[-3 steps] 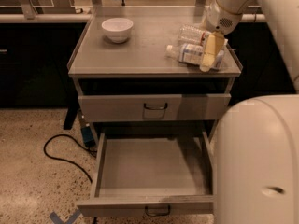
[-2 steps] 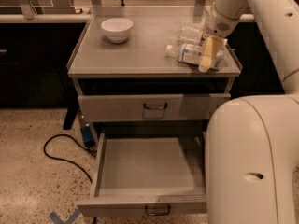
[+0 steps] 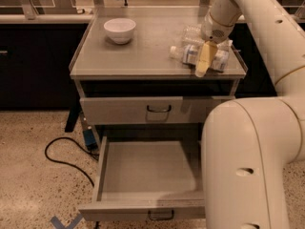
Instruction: Place blue plastic bottle into middle drawer
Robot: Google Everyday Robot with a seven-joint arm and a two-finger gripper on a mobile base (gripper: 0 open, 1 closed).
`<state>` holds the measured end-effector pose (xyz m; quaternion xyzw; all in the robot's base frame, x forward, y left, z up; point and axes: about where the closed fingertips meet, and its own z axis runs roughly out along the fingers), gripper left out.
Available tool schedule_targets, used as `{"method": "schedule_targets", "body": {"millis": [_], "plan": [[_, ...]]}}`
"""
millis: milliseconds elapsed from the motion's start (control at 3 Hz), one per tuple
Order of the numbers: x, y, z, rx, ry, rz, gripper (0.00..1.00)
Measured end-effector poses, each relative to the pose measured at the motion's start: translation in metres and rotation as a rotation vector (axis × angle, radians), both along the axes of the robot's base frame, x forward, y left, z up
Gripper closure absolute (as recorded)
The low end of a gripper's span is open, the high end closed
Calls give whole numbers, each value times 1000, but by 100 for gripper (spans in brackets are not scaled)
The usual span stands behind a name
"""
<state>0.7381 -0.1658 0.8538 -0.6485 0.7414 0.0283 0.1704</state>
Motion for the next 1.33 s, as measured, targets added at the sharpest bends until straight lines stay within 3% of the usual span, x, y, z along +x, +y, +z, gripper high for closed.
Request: {"method": "schedule_targets", "body": {"millis": [333,667,1333], "plan": [[8,19,-31,24,52,39,0],[15,21,-34,29,36,33,0],[15,21,-34,29,36,33,42]]}}
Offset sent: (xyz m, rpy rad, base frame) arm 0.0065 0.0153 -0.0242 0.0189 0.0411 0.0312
